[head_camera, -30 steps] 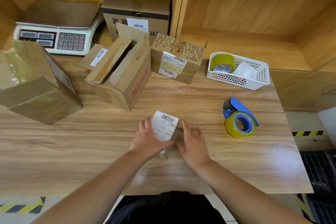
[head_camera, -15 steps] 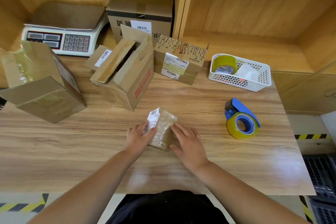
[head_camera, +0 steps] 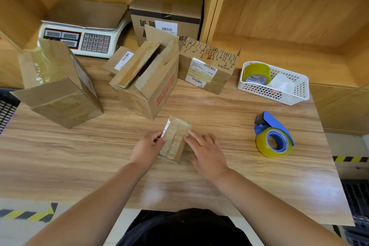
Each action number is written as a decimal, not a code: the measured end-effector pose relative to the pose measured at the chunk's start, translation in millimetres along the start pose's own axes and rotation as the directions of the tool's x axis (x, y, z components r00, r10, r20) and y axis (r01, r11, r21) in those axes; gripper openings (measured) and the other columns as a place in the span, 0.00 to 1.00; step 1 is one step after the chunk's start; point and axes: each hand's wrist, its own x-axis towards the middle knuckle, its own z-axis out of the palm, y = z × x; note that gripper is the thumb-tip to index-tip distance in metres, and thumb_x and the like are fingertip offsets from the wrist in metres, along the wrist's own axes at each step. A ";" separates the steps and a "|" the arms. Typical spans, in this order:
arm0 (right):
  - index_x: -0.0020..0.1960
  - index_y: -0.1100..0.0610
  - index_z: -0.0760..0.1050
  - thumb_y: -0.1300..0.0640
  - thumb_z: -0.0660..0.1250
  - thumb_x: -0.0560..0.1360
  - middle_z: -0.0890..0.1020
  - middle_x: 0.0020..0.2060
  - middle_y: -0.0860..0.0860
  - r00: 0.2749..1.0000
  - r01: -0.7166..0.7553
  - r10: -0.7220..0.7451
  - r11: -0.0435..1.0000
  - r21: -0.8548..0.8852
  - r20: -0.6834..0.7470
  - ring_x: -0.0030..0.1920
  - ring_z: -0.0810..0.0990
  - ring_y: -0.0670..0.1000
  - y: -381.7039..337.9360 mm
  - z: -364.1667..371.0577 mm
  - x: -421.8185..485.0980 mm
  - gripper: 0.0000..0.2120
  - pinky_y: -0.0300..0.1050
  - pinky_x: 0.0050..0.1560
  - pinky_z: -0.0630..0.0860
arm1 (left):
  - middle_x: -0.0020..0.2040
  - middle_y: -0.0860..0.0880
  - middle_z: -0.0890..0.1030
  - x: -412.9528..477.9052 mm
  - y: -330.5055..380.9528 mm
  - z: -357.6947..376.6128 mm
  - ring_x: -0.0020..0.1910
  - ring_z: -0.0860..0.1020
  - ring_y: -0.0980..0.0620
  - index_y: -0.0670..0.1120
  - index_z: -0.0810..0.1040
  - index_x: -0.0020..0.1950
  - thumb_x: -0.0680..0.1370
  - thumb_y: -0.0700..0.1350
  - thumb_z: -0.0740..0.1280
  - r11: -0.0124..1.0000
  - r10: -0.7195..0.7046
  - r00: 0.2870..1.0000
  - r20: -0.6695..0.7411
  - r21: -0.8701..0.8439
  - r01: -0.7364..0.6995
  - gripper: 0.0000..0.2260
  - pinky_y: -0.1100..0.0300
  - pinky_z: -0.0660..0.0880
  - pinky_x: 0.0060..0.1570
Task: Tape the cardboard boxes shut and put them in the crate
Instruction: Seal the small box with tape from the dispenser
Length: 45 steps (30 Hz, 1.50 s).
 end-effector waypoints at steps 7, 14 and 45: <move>0.72 0.50 0.58 0.60 0.62 0.75 0.47 0.78 0.47 0.990 0.031 -0.035 0.999 0.033 0.135 0.74 0.53 0.51 3.2 -19.0 14.2 0.28 0.52 0.75 0.45 | 0.40 0.59 0.79 1.5 1.8 -5.1 0.38 0.76 0.61 0.55 0.79 0.54 0.78 0.48 0.66 0.999 -0.012 1.000 0.015 -0.032 0.012 0.07 0.61 0.70 0.39; 0.77 0.53 0.46 0.49 0.64 0.77 0.40 0.77 0.49 0.972 -0.204 0.166 0.948 0.244 0.166 0.77 0.43 0.52 1.8 -3.3 -2.2 0.37 0.46 0.74 0.40 | 0.49 0.57 0.81 -1.8 1.5 -1.8 0.48 0.79 0.56 0.56 0.78 0.59 0.78 0.50 0.66 0.996 -0.079 0.996 -0.051 -0.042 0.077 0.10 0.58 0.73 0.47; 0.77 0.51 0.51 0.45 0.67 0.75 0.71 0.69 0.47 0.962 -0.261 0.207 0.884 0.387 0.175 0.70 0.66 0.45 -15.3 7.2 11.2 0.38 0.44 0.74 0.46 | 0.50 0.52 0.80 4.8 -3.4 -19.4 0.48 0.78 0.56 0.49 0.80 0.60 0.78 0.49 0.67 0.982 -0.083 0.995 -0.053 -0.175 0.073 0.12 0.63 0.71 0.47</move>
